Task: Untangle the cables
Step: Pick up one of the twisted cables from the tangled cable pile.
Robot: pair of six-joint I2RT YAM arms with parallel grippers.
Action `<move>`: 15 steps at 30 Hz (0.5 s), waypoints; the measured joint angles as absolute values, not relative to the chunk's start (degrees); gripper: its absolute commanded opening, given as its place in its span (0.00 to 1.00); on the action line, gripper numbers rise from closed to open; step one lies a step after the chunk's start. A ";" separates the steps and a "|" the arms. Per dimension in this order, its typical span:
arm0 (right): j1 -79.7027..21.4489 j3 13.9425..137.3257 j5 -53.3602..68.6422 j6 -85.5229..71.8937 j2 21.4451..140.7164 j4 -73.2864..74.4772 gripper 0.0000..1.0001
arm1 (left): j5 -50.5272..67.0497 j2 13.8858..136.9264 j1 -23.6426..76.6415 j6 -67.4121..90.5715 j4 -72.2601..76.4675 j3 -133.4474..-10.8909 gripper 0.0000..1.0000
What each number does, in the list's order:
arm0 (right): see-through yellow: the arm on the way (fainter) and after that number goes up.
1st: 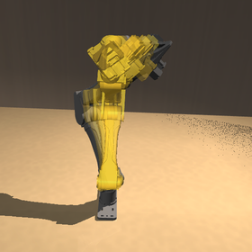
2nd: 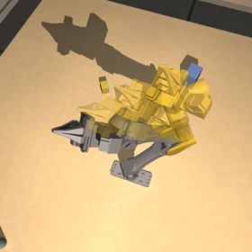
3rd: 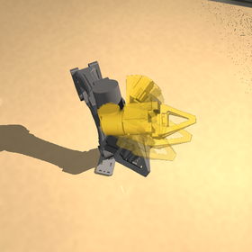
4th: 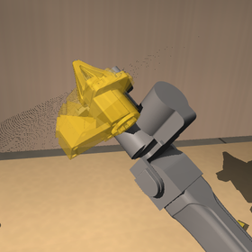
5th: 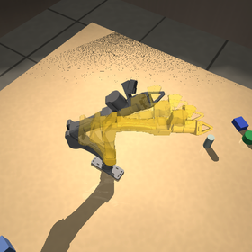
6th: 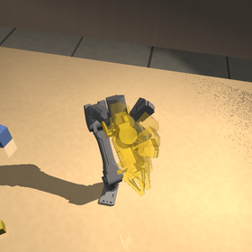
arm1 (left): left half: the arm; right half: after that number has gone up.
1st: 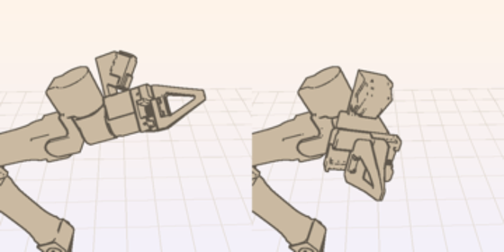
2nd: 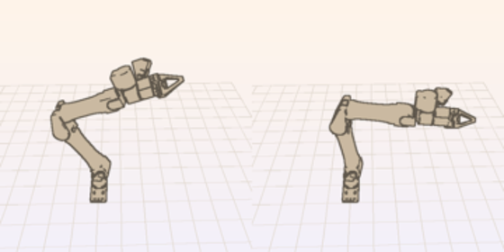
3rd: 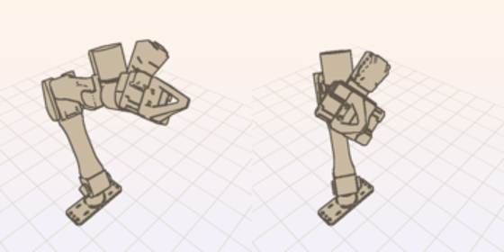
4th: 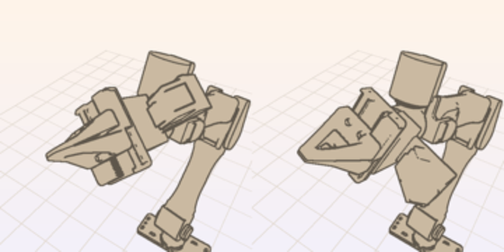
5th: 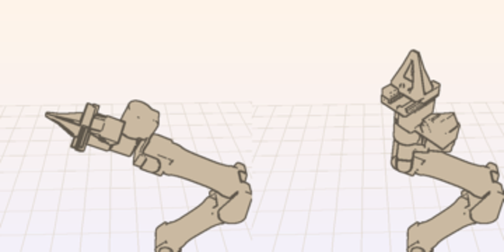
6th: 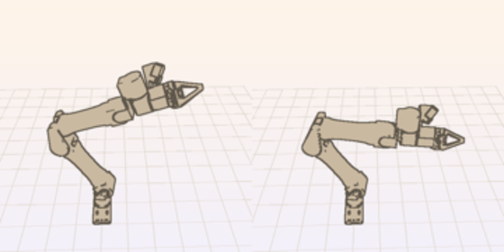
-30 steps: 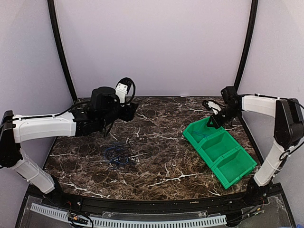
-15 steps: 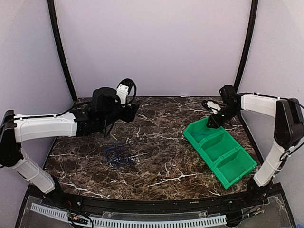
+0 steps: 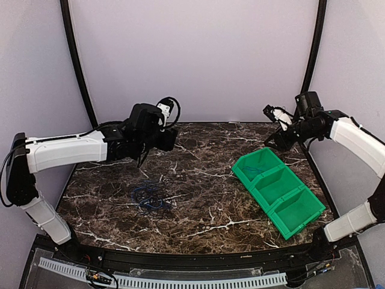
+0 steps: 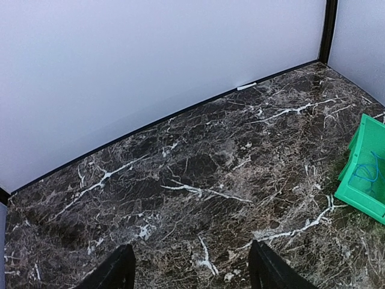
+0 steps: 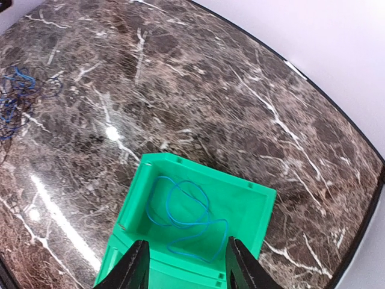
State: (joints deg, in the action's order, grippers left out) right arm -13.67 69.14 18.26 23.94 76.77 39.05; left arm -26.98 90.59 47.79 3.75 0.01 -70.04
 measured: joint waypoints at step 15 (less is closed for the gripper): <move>-31.64 68.29 36.12 25.02 85.65 27.27 0.38 | -15.62 88.64 41.58 10.00 -27.94 -65.23 0.56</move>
State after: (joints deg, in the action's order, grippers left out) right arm -31.64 68.29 36.12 25.02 85.65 27.27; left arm -15.62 88.64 41.58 10.00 -27.94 -65.23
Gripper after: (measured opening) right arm 0.386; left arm 0.565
